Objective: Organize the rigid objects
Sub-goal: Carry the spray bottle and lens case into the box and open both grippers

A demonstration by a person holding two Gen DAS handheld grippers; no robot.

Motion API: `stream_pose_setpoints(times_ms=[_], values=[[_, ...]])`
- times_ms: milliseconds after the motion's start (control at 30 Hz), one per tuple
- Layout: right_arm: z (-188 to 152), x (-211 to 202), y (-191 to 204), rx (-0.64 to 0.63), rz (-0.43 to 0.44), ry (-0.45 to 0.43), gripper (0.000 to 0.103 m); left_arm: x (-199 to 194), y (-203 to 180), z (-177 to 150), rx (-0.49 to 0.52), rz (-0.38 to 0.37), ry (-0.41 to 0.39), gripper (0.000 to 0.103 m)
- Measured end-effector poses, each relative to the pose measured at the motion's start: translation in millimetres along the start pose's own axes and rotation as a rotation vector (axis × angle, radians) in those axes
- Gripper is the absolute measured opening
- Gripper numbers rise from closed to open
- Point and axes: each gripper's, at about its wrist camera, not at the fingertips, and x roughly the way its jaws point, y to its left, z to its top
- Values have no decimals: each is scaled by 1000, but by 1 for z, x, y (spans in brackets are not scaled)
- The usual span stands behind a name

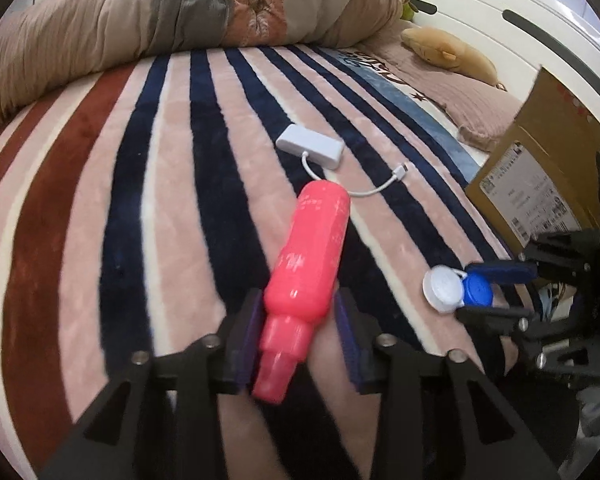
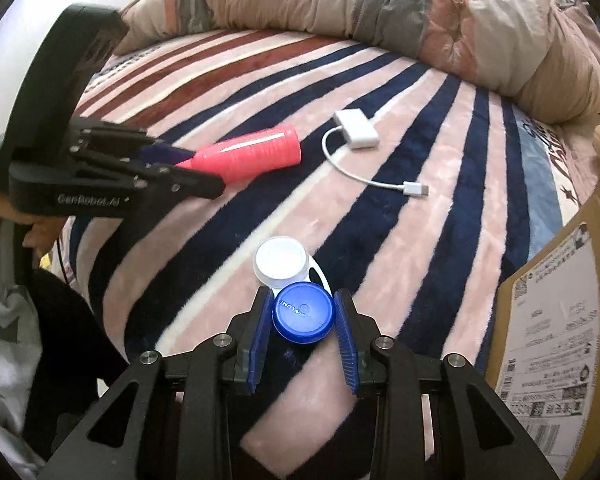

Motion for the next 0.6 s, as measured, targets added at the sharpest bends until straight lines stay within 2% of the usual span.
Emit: stream_pose_setpoints(times_ms=[133,300,467,600], values=[[0,3,-1,-3,17,-17,28,14,-6,10,32,38,-21,41],[1,5,-2,-5,23,-44,27,17,-7,13,34,69,-37,31],[1,-9,4,-5,25,-87,27,0,-8,13,22,78,-57,28],[2,-41,13,-18,24,-155,27,-30,-18,12,21,87,-108,28]])
